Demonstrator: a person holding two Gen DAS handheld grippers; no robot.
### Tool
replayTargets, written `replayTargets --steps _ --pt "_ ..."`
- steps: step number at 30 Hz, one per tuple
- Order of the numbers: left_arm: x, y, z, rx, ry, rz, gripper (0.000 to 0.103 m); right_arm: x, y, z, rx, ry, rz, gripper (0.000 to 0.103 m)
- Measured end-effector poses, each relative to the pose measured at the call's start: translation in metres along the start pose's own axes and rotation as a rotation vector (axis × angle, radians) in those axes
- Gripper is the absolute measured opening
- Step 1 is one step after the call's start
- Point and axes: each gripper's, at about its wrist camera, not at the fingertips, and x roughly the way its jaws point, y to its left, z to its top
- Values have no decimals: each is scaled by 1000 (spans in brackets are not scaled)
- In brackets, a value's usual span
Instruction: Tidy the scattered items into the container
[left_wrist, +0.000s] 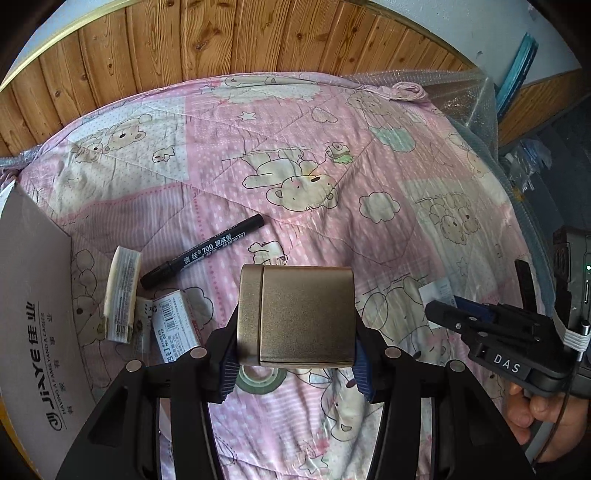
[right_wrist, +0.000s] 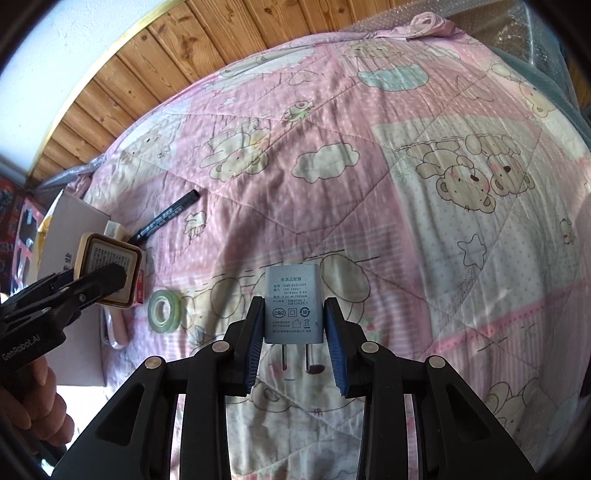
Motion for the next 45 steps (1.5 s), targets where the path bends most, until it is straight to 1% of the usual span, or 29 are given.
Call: replayTargets --steps 4,10,17,25,31,34,45 --pt "-18 5 -10 -20 -21 -8 51 -10 12 -5 -11 -5 1 33" --pt "-47 11 -25 -43 -55 -19 51 -32 42 -14 -79 -32 -8 33" --pt "-79 23 -44 -79 -90 -17 51 -50 79 -26 -146 -54 15 33" --pt "-111 40 -62 -132 -142 -12 51 -62 120 -45 -240 -53 34 33" --pt "-131 53 -76 -170 -169 17 51 -62 148 -56 -297 -39 53 33" --pt "-141 62 -81 -192 -168 47 51 -63 163 -61 -332 -37 66 33" --pt "-177 95 -100 -270 -235 99 51 -65 209 -70 -432 -33 109 33"
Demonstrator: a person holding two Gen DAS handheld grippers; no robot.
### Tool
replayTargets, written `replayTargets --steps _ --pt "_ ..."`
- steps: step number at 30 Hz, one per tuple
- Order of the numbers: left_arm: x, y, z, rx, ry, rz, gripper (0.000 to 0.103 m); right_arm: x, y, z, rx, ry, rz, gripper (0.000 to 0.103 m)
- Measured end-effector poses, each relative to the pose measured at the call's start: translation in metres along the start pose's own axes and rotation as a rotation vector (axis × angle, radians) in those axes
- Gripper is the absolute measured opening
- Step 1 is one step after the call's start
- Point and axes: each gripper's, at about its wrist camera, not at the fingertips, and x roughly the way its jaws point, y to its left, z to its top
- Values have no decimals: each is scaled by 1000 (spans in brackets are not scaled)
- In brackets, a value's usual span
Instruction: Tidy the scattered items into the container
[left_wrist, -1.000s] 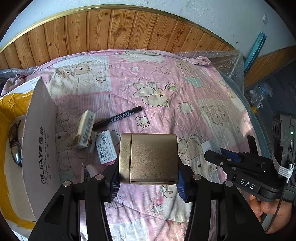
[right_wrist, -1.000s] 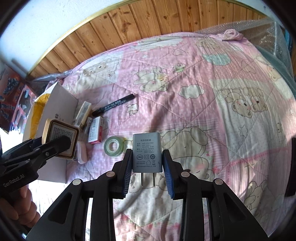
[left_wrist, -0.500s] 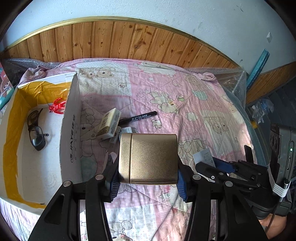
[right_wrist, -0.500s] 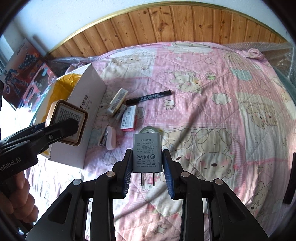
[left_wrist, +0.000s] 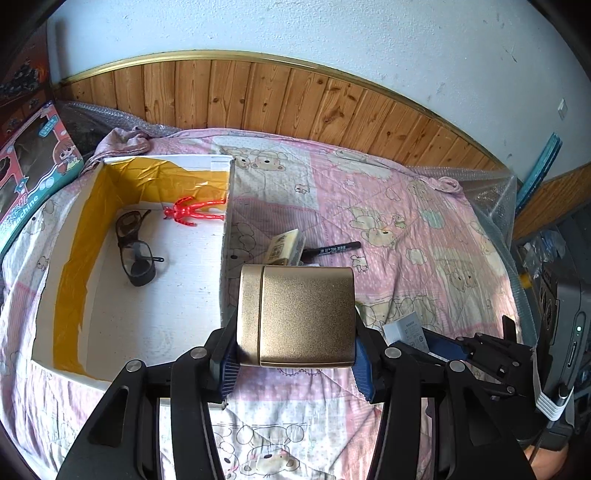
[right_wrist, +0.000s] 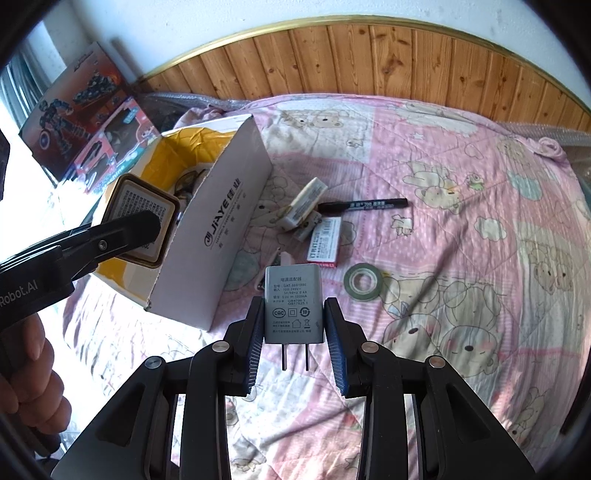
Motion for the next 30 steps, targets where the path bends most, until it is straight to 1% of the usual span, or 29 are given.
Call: replayTargets --steps 12,23,30 --pt "-21 24 2 -44 -41 31 51 -3 33 9 -65 -7 47 33" --pt "-29 42 -7 -87 -34 23 51 -9 48 11 -88 -8 78 34" --pt "-33 59 -12 -133 -29 35 51 -7 61 13 -113 -4 107 34"
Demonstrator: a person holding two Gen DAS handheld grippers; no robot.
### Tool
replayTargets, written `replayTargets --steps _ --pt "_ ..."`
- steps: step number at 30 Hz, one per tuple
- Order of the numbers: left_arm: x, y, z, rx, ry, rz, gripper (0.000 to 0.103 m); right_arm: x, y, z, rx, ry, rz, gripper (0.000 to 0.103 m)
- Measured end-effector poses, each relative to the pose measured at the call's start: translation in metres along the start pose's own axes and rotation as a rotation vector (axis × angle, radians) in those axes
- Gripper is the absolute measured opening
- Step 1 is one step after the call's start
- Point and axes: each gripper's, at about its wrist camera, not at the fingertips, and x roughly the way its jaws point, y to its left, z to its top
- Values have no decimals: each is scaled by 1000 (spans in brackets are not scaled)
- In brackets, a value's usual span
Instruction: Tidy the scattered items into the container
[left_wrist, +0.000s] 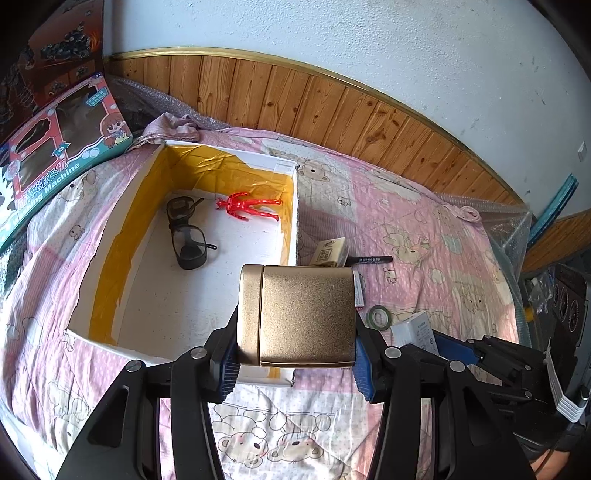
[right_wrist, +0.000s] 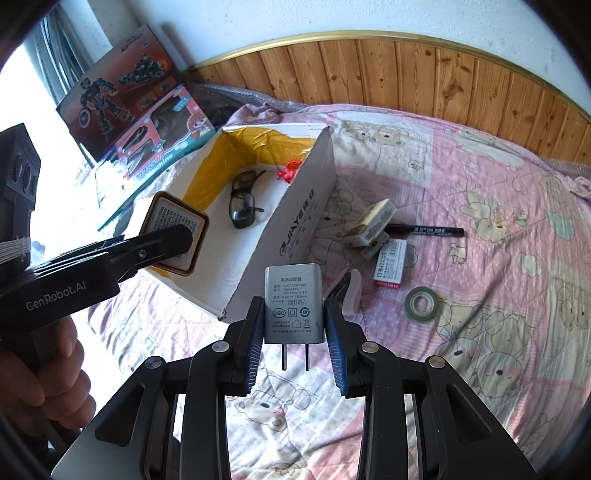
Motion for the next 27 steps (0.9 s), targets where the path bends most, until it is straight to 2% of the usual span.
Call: replayTargets --steps 27 --pt "4 42 16 -93 -1 61 51 29 40 36 -119 37 97 34"
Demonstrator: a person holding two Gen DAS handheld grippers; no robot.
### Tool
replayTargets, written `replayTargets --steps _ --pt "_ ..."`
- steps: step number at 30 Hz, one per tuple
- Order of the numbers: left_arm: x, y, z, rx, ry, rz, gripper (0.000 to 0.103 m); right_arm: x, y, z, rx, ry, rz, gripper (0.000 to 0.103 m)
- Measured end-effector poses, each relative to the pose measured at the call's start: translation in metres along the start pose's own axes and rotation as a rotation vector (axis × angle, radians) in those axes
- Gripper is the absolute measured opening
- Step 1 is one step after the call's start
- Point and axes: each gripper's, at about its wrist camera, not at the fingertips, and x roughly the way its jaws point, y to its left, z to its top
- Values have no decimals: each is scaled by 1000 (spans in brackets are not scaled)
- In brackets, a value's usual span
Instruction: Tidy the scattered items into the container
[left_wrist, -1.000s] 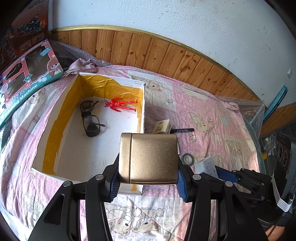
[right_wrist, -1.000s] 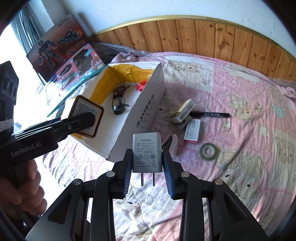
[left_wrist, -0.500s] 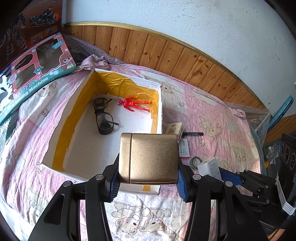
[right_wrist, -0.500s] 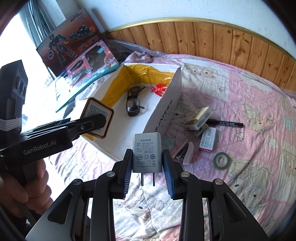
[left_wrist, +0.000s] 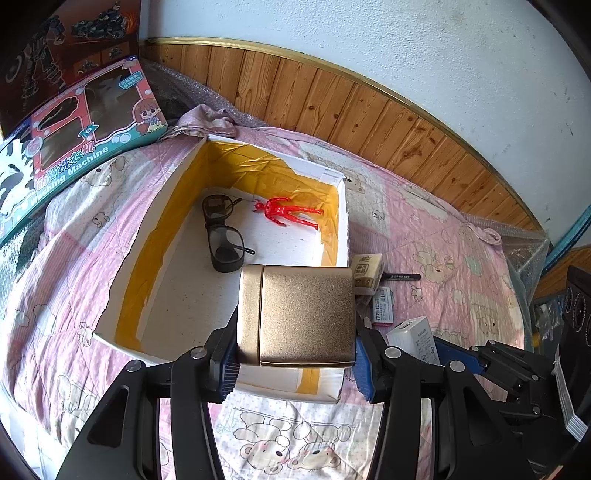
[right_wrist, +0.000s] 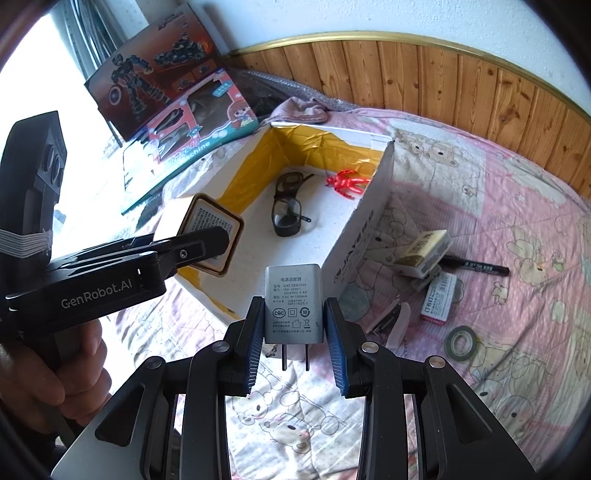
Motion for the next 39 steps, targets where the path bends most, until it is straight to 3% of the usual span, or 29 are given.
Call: replayTargets --steps 14,39 --pt "13 30 9 -76 19 39 51 25 11 27 -46 27 45 34" --pt "46 47 16 -104 68 103 51 62 15 69 -83 64 79 34"
